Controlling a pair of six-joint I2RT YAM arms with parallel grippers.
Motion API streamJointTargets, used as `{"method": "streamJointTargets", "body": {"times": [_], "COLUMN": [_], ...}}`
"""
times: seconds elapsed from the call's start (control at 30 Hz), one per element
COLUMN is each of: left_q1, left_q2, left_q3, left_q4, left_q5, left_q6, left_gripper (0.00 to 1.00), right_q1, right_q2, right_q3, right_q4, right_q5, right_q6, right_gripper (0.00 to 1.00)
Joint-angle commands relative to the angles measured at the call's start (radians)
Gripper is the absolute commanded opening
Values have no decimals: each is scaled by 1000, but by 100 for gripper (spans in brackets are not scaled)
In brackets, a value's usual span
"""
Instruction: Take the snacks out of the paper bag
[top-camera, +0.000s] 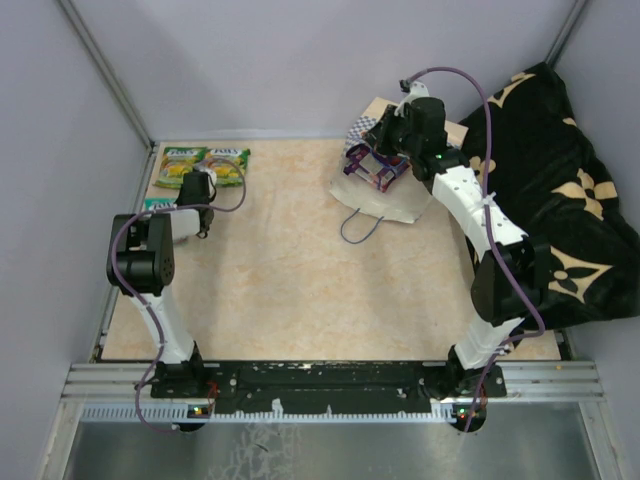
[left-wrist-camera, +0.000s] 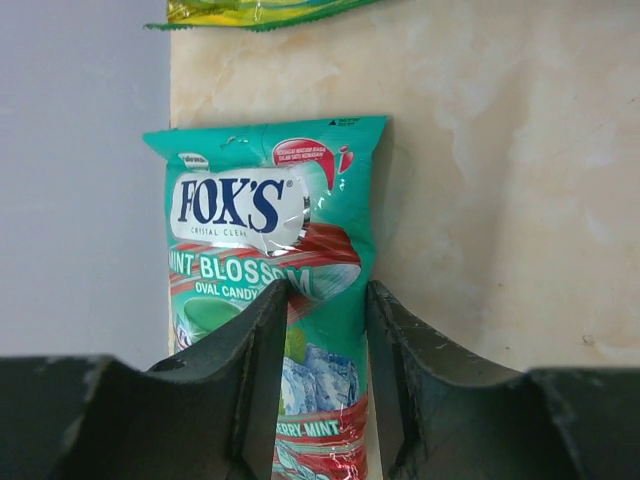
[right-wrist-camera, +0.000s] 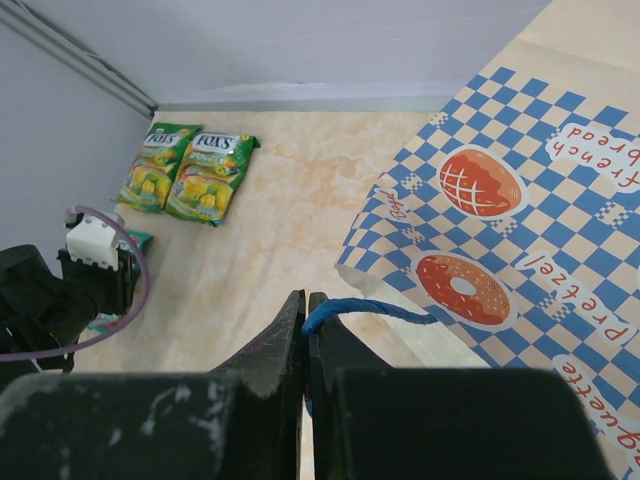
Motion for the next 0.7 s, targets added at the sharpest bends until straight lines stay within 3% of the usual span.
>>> {"method": "streamJointTargets", "body": {"times": [0.0, 0.23, 0.37, 0.67], "left_q1": [4, 2, 3, 2], "left_q2": [25, 40, 43, 35], "left_q3": [-17, -12, -20, -50], "left_q4": [94, 108, 122, 135], "left_q5": [60, 174, 224, 228], "left_q6": [94, 154, 189, 229], "left_gripper": [42, 41, 33, 27], "right_q1": [-5, -5, -5, -5], "right_q2": [-7, -5, -3, 2], "right_q3": [67, 70, 72, 74], "right_q4": [74, 71, 69, 68], "right_q5": [-17, -16, -14, -13], "right_q6": [-6, -8, -7, -9], "right_gripper": [0, 0, 0, 0]}}
